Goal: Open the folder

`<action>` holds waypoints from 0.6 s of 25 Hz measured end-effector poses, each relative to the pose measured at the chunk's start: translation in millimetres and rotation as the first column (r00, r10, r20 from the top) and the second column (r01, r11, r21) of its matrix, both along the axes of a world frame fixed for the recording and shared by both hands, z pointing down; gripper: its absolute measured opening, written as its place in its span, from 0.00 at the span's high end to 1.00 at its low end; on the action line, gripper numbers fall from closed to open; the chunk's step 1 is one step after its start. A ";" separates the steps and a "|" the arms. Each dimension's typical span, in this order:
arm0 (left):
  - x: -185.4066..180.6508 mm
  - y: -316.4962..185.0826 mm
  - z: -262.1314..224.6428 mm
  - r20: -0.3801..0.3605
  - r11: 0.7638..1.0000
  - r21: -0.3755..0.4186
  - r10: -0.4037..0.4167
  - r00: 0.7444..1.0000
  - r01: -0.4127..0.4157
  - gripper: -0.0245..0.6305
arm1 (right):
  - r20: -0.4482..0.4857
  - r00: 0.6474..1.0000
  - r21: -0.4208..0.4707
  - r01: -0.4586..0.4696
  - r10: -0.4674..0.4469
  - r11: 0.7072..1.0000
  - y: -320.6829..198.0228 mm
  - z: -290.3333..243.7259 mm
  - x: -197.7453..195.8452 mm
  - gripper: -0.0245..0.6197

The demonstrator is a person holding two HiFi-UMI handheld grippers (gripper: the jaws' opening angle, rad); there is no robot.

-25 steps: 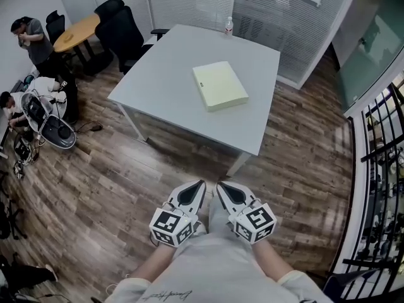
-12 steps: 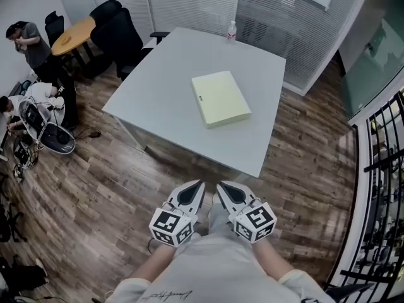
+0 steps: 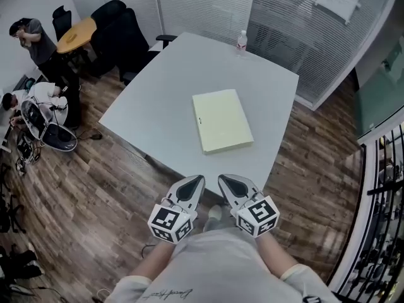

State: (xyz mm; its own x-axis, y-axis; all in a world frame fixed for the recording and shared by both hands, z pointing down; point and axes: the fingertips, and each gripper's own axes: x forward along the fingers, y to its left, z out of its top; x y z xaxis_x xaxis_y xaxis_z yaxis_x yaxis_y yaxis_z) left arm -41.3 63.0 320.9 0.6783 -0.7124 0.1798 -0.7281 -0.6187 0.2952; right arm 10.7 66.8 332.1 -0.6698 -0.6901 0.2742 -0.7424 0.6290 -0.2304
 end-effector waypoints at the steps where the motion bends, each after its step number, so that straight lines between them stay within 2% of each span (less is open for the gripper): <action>1: 2.7 -7.0 -0.3 0.002 1.000 0.000 -0.007 1.000 0.007 0.95 | 0.000 1.000 -0.003 0.005 -0.005 1.000 -8.3 1.0 3.4 0.93; 9: 15.0 -37.2 8.6 0.037 1.000 -0.030 0.001 0.999 0.000 0.95 | 0.007 1.000 -0.038 0.015 -0.015 0.999 -42.2 8.1 10.7 0.93; 15: 5.9 -63.7 4.4 0.059 1.000 -0.005 0.011 0.998 -0.011 0.95 | 0.007 1.000 -0.039 -0.013 0.013 0.999 -60.3 8.4 7.9 0.93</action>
State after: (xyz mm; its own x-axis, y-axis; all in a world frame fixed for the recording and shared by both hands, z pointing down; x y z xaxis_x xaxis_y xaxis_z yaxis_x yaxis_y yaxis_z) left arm -35.3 -0.6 325.3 0.6743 -0.7040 0.2231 -0.7374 -0.6255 0.2551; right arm 18.7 6.5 340.5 -0.6628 -0.6875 0.2965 -0.7488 0.6098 -0.2598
